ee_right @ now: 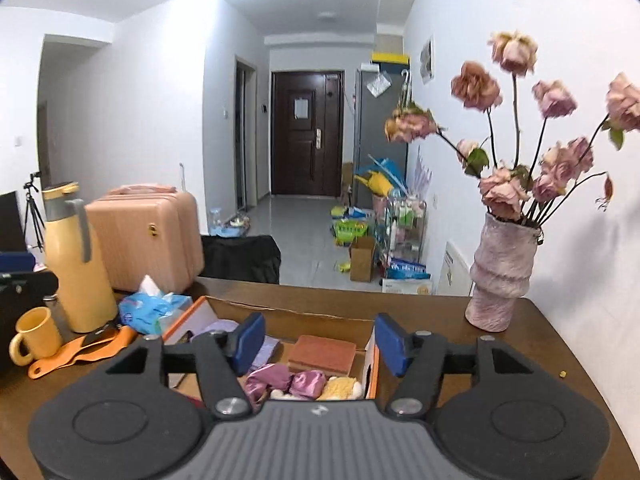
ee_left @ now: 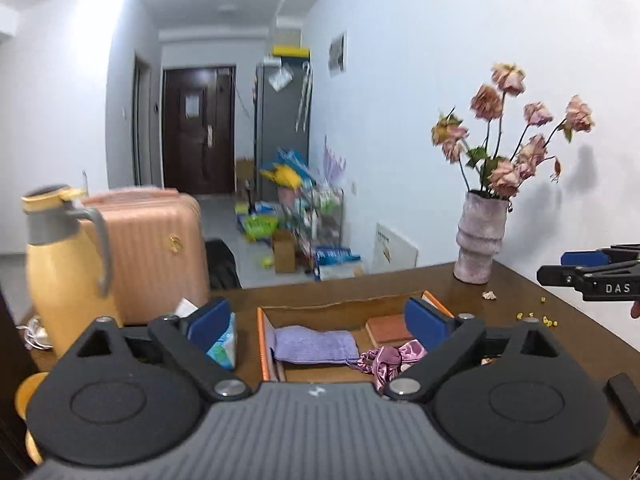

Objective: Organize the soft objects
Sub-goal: 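Move both grippers back to the lavender fuzzy roll on the table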

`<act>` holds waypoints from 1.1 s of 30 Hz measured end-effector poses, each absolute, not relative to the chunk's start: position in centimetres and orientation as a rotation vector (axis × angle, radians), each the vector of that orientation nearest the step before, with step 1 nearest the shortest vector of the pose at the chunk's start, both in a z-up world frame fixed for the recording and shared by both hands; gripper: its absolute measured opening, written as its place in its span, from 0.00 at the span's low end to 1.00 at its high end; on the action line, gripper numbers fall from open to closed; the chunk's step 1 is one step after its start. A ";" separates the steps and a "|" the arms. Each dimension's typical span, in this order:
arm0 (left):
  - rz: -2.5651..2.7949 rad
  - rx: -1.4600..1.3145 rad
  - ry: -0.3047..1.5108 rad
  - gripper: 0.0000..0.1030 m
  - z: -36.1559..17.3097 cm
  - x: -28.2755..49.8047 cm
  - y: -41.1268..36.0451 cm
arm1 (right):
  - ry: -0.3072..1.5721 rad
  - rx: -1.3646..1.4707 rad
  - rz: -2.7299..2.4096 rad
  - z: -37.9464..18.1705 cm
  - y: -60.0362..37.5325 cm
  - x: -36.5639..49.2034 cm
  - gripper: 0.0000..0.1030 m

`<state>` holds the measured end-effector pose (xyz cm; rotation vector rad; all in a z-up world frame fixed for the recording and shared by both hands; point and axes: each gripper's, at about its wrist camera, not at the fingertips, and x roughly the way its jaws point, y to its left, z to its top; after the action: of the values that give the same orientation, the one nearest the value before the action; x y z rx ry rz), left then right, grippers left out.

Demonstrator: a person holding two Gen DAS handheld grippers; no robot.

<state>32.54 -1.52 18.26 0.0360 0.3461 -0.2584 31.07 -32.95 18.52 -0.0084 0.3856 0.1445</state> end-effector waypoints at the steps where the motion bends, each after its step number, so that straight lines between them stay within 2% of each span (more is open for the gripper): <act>1: -0.244 0.036 0.328 0.95 18.1 31.1 -1.4 | 0.368 -0.005 0.147 18.4 -32.8 29.8 0.62; 2: -0.236 0.036 0.311 0.96 17.8 29.7 -1.0 | 0.343 0.003 0.147 18.2 -32.7 28.2 0.62; 4: -0.220 0.030 0.280 1.00 16.6 26.7 -0.2 | 0.290 0.023 0.158 17.1 -32.4 24.6 0.71; 8: -0.244 0.038 0.239 1.00 12.4 19.2 1.0 | 0.218 0.030 0.202 13.2 -31.2 16.4 0.74; 10: -0.253 0.039 0.225 1.00 10.1 15.5 1.3 | 0.190 0.032 0.219 11.2 -30.6 12.5 0.81; 17: -0.266 0.013 0.283 1.00 3.3 7.1 2.8 | 0.212 0.076 0.256 4.0 -29.2 2.6 0.83; 21: -0.275 0.054 0.323 1.00 2.6 7.8 2.0 | 0.269 0.061 0.269 2.8 -28.4 2.2 0.82; 27: -0.303 -0.054 0.362 1.00 1.8 9.7 2.9 | 0.278 0.084 0.280 2.3 -27.5 3.8 0.81; 31: -0.309 -0.128 0.402 1.00 1.5 14.1 3.5 | 0.337 0.082 0.287 1.6 -26.8 6.9 0.81; 33: -0.302 -0.131 0.414 1.00 2.0 17.7 3.6 | 0.372 0.100 0.299 1.8 -26.4 9.7 0.76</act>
<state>17.70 3.63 1.98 -0.1312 0.4138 -0.3015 9.71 -26.42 1.76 0.0998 0.3718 0.2990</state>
